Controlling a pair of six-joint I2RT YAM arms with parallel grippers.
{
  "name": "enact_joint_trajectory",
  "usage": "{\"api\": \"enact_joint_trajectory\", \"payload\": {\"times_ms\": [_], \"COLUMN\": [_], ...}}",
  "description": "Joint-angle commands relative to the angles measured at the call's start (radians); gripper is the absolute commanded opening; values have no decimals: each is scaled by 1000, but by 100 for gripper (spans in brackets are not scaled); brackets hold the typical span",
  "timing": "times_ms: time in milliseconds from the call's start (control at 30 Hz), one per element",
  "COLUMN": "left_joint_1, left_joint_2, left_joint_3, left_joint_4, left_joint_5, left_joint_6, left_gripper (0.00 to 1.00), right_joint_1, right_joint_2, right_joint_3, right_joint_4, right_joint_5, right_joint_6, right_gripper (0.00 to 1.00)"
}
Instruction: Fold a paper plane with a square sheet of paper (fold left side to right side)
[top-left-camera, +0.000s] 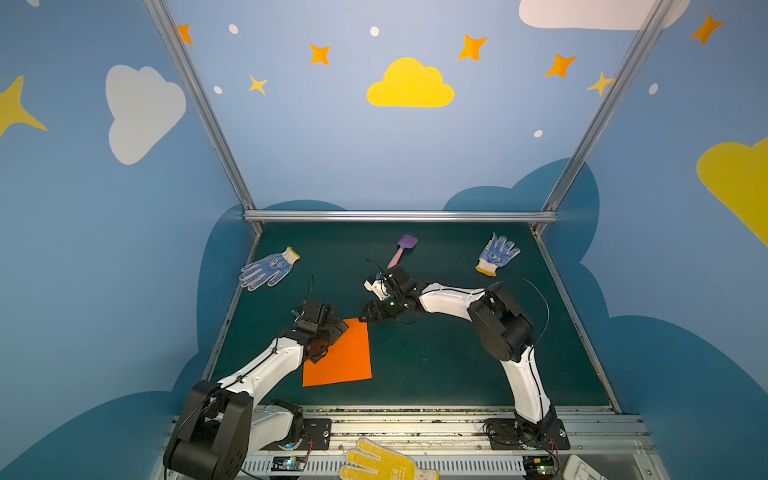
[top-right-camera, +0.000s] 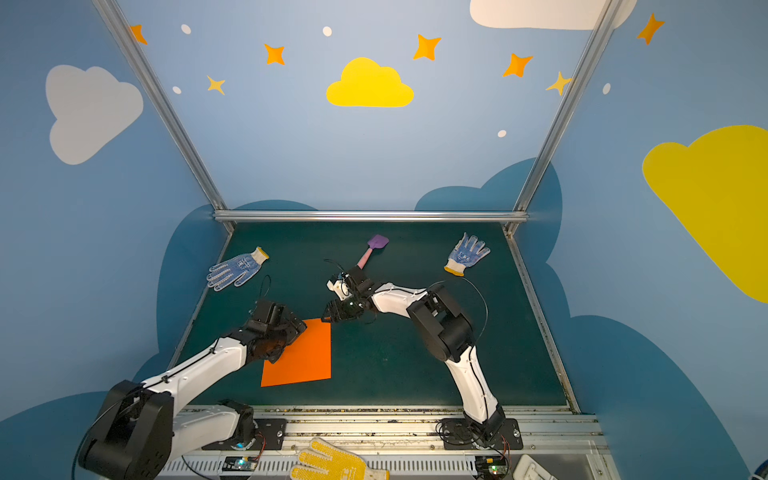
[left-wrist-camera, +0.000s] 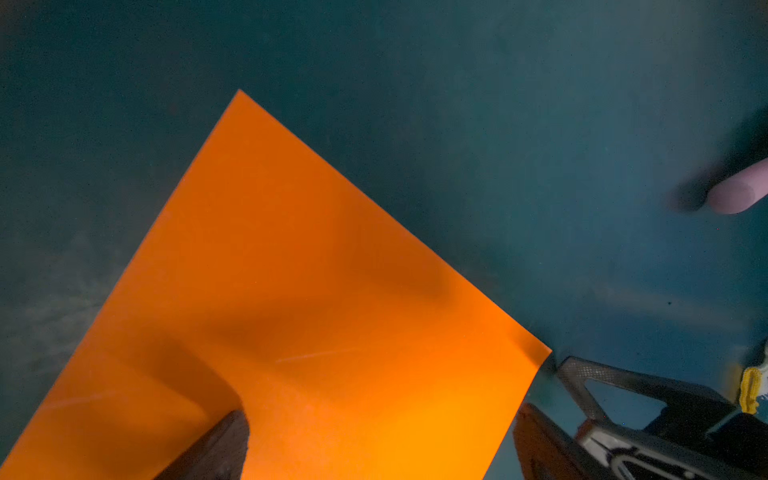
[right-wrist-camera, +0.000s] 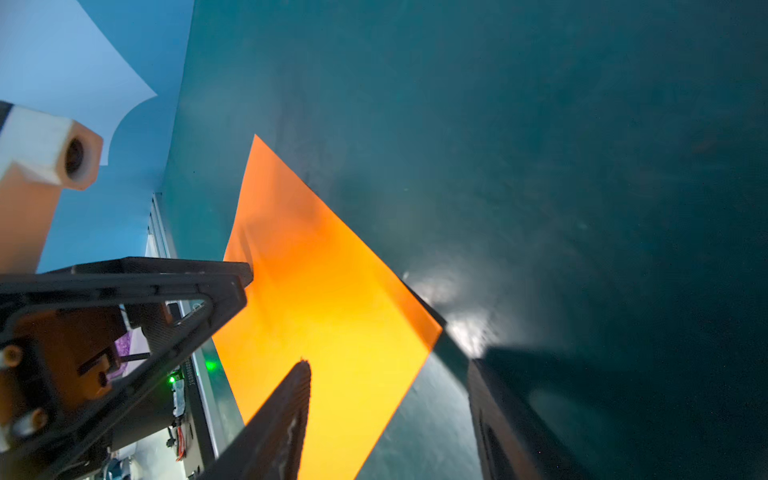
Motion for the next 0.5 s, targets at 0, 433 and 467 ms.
{"api": "enact_joint_trajectory", "payload": {"times_ms": [0,433,467], "left_joint_1": [11,9,10], "left_joint_2": [50,58,61], "left_joint_3": [-62,-64,-65], "left_joint_4": [-9,-1,1], "left_joint_5": [-4,7,8], "left_joint_6": [2,8,9], "left_gripper": [100,100,100], "right_joint_1": [28,26,19], "right_joint_2": [41,26,23], "right_joint_3": [10,-61,-61], "right_joint_4": [-44,39,35], "right_joint_5": [-4,43,55], "right_joint_6": [-29,-3,-5], "right_gripper": [60,57,58]}}
